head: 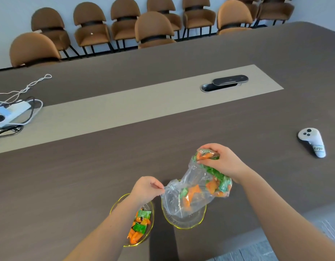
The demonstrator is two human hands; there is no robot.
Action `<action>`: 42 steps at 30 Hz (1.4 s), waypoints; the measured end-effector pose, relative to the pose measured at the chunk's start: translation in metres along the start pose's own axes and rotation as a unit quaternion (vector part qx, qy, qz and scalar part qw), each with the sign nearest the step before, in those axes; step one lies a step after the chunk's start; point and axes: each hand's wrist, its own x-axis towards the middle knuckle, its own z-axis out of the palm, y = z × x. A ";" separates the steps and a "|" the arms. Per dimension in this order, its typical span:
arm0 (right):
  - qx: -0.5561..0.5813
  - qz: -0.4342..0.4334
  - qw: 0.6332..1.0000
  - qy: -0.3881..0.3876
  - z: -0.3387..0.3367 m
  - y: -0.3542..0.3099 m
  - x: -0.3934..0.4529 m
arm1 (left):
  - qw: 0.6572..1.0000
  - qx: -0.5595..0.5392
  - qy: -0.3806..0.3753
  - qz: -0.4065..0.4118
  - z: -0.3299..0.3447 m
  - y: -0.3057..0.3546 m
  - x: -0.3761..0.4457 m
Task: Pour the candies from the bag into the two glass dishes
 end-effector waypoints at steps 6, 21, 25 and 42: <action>-0.065 -0.030 0.996 -0.044 0.005 -0.013 -0.002 | 0.997 0.070 -0.024 0.000 -0.001 -0.005 0.003; -0.141 -0.083 0.981 -0.104 0.019 -0.027 -0.008 | 0.954 -0.224 0.012 0.197 0.010 0.080 -0.033; -0.175 -0.043 0.976 -0.118 0.015 -0.027 -0.010 | 0.963 -0.195 0.030 0.181 0.001 0.077 -0.035; -0.335 0.000 0.928 -0.161 -0.020 -0.014 -0.019 | 0.963 -0.199 -0.046 0.174 -0.014 0.074 -0.047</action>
